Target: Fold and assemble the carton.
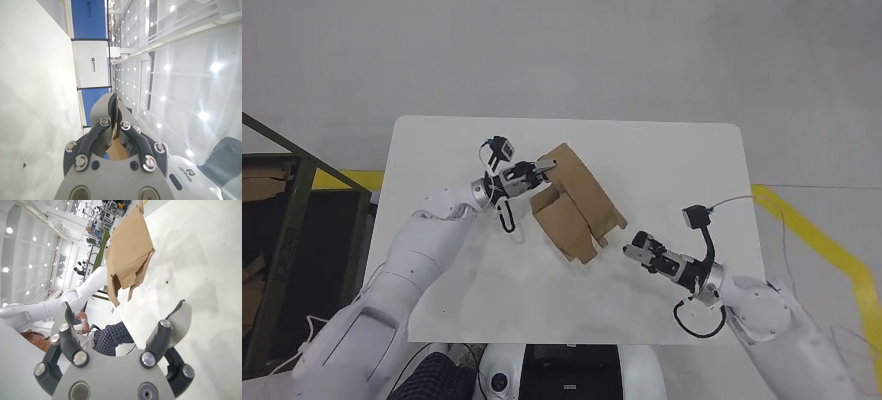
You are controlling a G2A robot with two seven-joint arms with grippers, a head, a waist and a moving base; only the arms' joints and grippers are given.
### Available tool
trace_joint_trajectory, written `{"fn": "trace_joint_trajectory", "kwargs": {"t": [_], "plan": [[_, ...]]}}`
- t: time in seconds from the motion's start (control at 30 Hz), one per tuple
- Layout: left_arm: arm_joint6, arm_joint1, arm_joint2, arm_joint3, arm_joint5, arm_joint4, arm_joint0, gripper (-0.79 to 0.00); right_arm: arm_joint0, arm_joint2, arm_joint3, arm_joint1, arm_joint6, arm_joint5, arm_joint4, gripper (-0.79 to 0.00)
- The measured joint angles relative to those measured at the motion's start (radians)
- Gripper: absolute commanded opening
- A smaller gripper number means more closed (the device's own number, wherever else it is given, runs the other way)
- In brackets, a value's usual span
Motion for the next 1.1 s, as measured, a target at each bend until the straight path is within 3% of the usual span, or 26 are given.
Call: {"fn": "trace_joint_trajectory", "kwargs": {"t": [0.3,0.37,0.4,0.43,0.67,0.83,1.0,1.03,1.1], "plan": [[-0.035,-0.018,0.015,-0.009,0.034,-0.011,0.001,-0.785,0.080,-0.084,0.086,-0.025,-0.017,-0.041,0.042,-0.022],[-0.038,-0.023,0.022,-0.014,0.042,-0.006,0.001,-0.785,0.094,-0.099,0.105,-0.031,-0.032,-0.048,0.054,-0.148],[-0.038,-0.025,0.025,-0.017,0.044,-0.004,0.002,-0.785,0.100,-0.104,0.112,-0.034,-0.037,-0.051,0.059,-0.308],[-0.037,-0.028,0.029,-0.019,0.046,-0.001,0.002,-0.785,0.107,-0.110,0.121,-0.036,-0.042,-0.054,0.066,-0.397],[-0.051,-0.041,0.038,-0.018,0.060,-0.002,-0.001,-0.785,0.134,-0.131,0.155,-0.046,-0.015,-0.073,0.092,-0.529],[-0.064,-0.047,0.035,-0.013,0.068,0.000,-0.006,-0.785,0.139,-0.129,0.169,-0.048,0.013,-0.087,0.104,-0.770],[-0.070,-0.050,0.029,-0.007,0.072,0.007,-0.009,-0.785,0.138,-0.123,0.173,-0.049,0.023,-0.093,0.127,-0.785],[-0.070,-0.051,0.026,-0.007,0.074,0.011,-0.010,-0.554,0.138,-0.122,0.172,-0.050,0.024,-0.093,0.135,-0.785],[-0.067,-0.051,0.022,-0.006,0.073,0.018,-0.011,0.000,0.138,-0.121,0.170,-0.051,0.028,-0.091,0.144,-0.785]]}}
